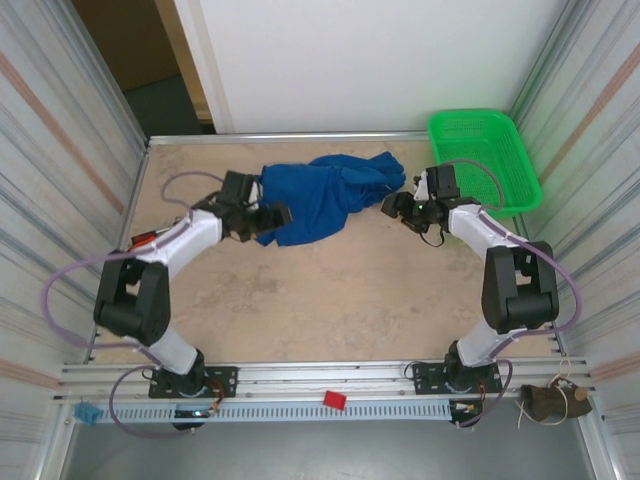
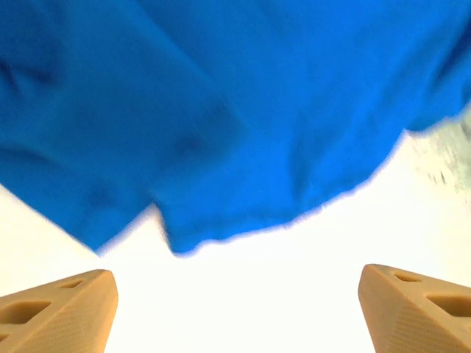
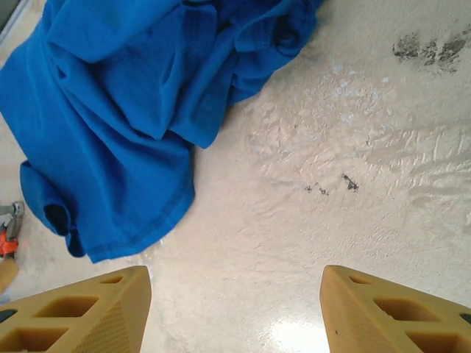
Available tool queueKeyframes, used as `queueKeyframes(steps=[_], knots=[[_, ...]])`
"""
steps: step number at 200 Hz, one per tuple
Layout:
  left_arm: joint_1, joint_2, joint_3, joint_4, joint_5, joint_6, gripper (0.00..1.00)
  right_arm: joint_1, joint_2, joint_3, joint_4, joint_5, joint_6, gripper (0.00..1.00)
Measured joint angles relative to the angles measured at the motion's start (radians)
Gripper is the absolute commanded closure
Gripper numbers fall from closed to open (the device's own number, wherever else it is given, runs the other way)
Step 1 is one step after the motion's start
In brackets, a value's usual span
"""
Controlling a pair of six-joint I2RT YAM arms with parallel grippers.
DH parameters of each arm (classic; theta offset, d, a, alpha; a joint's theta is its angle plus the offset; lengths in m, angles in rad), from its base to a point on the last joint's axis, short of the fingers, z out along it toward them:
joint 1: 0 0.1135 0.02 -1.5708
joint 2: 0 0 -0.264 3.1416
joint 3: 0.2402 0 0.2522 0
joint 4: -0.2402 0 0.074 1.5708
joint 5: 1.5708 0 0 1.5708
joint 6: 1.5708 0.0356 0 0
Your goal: Fold the inside-out t-shirt
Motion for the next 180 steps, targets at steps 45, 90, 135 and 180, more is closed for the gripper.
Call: queueKeyframes(steps=[45,90,135,180], knots=[[-0.109,0.042,-0.036,0.092,-0.069,-0.079,0.26,-0.002,0.130,0.081,0.022,0.016,-0.012,0.39],[-0.113,0.161,-0.023,0.085,-0.150,-0.104,0.25,-0.021,0.138,0.122,0.027,0.026,-0.016,0.39],[-0.112,0.240,0.035,0.083,-0.201,-0.108,0.34,-0.043,0.103,0.122,0.028,0.043,-0.015,0.40],[-0.094,0.287,0.083,0.082,-0.211,-0.080,1.00,-0.047,0.018,0.097,0.036,0.050,-0.014,0.40]])
